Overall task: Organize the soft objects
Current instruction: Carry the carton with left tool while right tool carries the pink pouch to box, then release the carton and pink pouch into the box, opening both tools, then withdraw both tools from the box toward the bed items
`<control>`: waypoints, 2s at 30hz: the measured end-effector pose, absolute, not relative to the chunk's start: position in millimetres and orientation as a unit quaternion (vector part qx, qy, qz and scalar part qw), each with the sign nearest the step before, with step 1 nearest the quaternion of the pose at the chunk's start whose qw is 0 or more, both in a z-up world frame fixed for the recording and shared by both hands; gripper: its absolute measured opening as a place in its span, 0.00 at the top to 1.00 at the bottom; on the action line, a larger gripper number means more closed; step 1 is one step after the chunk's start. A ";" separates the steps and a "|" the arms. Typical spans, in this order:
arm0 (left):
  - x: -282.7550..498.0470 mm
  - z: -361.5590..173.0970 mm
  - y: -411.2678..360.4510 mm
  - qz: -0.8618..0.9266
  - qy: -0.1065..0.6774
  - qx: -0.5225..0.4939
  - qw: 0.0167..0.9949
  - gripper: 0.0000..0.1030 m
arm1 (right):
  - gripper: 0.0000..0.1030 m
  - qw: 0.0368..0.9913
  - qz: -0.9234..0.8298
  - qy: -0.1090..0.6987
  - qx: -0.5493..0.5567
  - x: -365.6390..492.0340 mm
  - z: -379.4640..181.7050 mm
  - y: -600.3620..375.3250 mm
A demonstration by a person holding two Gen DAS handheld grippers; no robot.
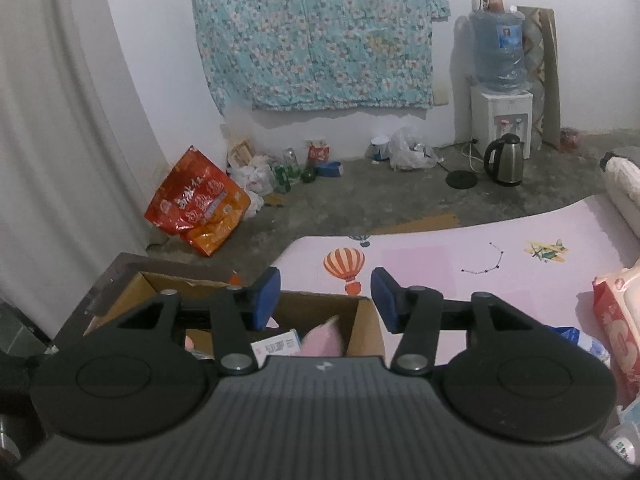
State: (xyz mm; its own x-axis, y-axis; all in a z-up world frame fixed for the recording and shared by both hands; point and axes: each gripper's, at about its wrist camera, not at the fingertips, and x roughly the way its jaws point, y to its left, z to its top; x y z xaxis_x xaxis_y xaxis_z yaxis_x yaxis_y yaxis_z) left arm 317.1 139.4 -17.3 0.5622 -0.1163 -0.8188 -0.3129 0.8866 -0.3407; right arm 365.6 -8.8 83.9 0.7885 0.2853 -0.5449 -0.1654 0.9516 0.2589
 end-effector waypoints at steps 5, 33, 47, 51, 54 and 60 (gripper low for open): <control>310.4 -11.1 135.5 0.054 0.461 -0.228 0.856 0.16 | 0.51 0.940 0.128 0.297 0.112 344.4 93.8 -29.1; 226.0 -39.8 100.4 -0.090 0.555 -0.030 0.827 0.19 | 0.46 0.909 0.169 0.335 0.184 100.9 66.1 -207.4; 260.5 -100.8 86.5 -0.064 0.621 -0.060 0.779 0.39 | 0.39 0.899 0.139 0.348 0.227 118.2 40.1 -227.2; 266.3 -100.2 87.8 -0.056 0.612 -0.075 0.785 0.41 | 0.39 0.897 0.136 0.350 0.234 121.0 34.5 -230.3; 270.5 -97.2 89.8 -0.047 0.596 -0.088 0.797 0.40 | 0.39 0.897 0.135 0.348 0.236 121.0 33.1 -233.1; 268.7 -73.4 93.7 -0.011 0.552 -0.065 0.831 0.15 | 0.37 0.898 0.127 0.346 0.243 116.0 27.7 -243.6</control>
State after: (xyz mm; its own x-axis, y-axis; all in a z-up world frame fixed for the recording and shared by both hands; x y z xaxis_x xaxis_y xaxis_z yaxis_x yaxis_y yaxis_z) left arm 268.7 93.7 -73.4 0.3905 -0.0907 -0.9161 -0.0527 0.9913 -0.1206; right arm 116.0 -243.6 27.7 0.7288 0.3954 -0.5590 -0.0598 0.8501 0.5233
